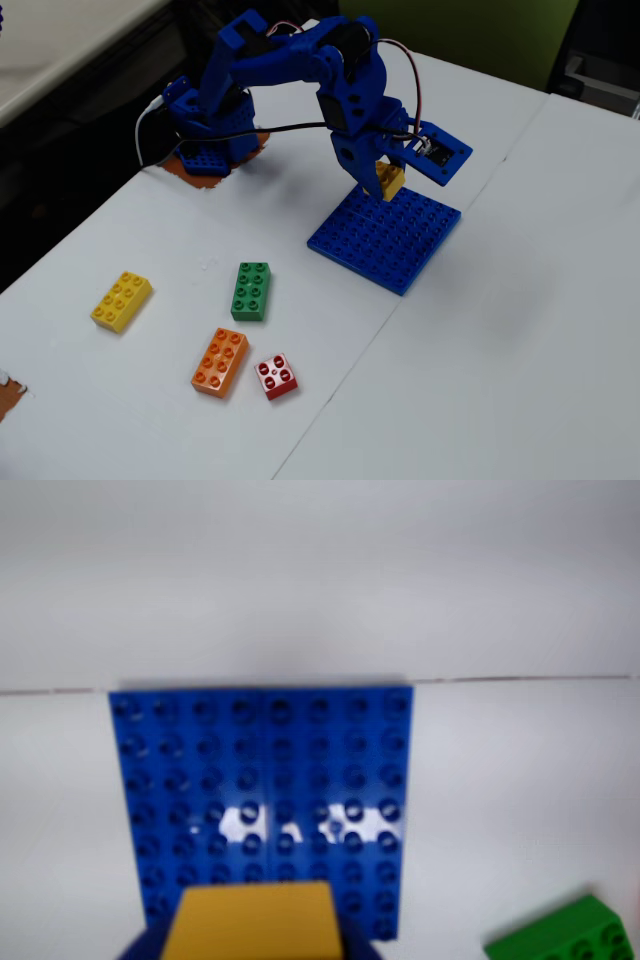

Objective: Pick up the 2x2 yellow block and go up the 8x8 blue block.

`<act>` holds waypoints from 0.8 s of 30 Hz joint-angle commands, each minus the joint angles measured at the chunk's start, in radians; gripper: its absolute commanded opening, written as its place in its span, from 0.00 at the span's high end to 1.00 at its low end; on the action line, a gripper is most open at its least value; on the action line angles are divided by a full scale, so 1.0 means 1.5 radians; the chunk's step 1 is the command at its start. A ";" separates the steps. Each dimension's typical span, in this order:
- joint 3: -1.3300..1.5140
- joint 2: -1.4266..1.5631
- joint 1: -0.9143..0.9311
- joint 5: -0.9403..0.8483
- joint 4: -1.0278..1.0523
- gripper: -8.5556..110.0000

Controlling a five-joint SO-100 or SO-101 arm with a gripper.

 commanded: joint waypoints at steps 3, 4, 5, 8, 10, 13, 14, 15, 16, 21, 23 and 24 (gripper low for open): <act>-0.006 0.033 0.002 -0.005 0.002 0.93; -0.006 0.033 0.002 -0.006 0.002 0.93; -0.006 0.033 0.002 -0.007 0.002 0.93; -0.003 0.033 0.002 -0.011 0.002 0.93; -0.002 0.033 0.001 -0.011 0.002 0.93; -0.002 0.035 0.000 -0.011 0.002 0.93; -0.002 0.036 0.000 -0.011 0.002 0.93; -0.001 0.036 0.000 -0.011 0.002 0.93; -0.001 0.036 0.000 -0.011 0.002 0.93; 0.001 0.036 0.000 -0.011 0.002 0.93; 0.001 0.036 0.000 -0.011 0.002 0.93; 0.001 0.036 -0.001 -0.011 0.002 0.93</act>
